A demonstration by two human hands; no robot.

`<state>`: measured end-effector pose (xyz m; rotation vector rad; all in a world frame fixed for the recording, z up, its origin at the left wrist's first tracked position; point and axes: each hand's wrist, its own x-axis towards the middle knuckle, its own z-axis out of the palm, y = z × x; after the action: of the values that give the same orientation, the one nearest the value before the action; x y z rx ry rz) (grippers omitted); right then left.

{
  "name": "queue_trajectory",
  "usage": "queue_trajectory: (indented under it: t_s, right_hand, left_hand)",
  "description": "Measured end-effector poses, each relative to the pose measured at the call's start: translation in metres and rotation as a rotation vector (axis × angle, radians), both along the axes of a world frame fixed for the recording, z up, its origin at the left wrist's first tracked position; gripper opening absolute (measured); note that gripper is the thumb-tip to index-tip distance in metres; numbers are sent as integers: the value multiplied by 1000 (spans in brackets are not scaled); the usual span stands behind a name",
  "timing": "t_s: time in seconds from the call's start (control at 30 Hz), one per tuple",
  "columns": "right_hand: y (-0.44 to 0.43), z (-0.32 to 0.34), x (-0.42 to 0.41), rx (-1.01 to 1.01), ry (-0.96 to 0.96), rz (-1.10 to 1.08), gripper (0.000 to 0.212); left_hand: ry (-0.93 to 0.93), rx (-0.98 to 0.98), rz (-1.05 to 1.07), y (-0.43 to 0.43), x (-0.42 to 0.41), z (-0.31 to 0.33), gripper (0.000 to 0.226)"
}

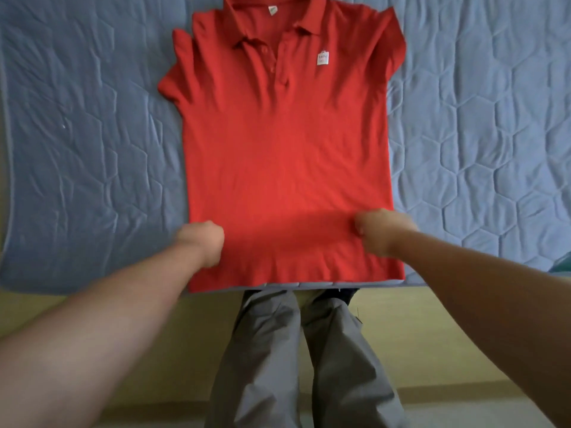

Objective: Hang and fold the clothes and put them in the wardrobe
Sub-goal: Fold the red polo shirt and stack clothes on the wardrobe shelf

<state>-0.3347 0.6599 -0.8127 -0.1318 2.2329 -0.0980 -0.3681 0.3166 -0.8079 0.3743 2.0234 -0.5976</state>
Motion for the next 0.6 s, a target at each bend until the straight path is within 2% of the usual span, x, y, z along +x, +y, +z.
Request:
queue_trajectory:
  t_s: [0.07,0.2,0.27,0.33,0.43,0.5,0.53,0.6]
  right_hand:
    - [-2,-17,-49,-100,228,-403,23]
    - [-5,-47,-148,-183,498,-1112,38]
    - [-2,-53,-188,-148,571,-1359,50]
    - [7,-60,-219,-116,591,-1517,65]
    - [23,-64,-251,-292,546,-1638,78]
    - [32,-60,-262,-483,486,-1749,74]
    - [37,-59,-265,-544,446,-1797,71]
    - [42,-59,-269,-647,331,-1848,64]
  left_hand:
    - [243,100,182,9,-60,-15,36]
    - [748,387,576,19,-164,-47,32]
    - [885,436,811,21,-198,-63,36]
    - [1013,381,1060,21,-227,-77,43]
    - [1090,250,1394,9,-263,-87,51]
    - [1049,234,1459,-6,-276,-89,56]
    - [1019,296,1488,-14,-279,-89,57]
    - [907,568,1652,-29,-281,-90,53]
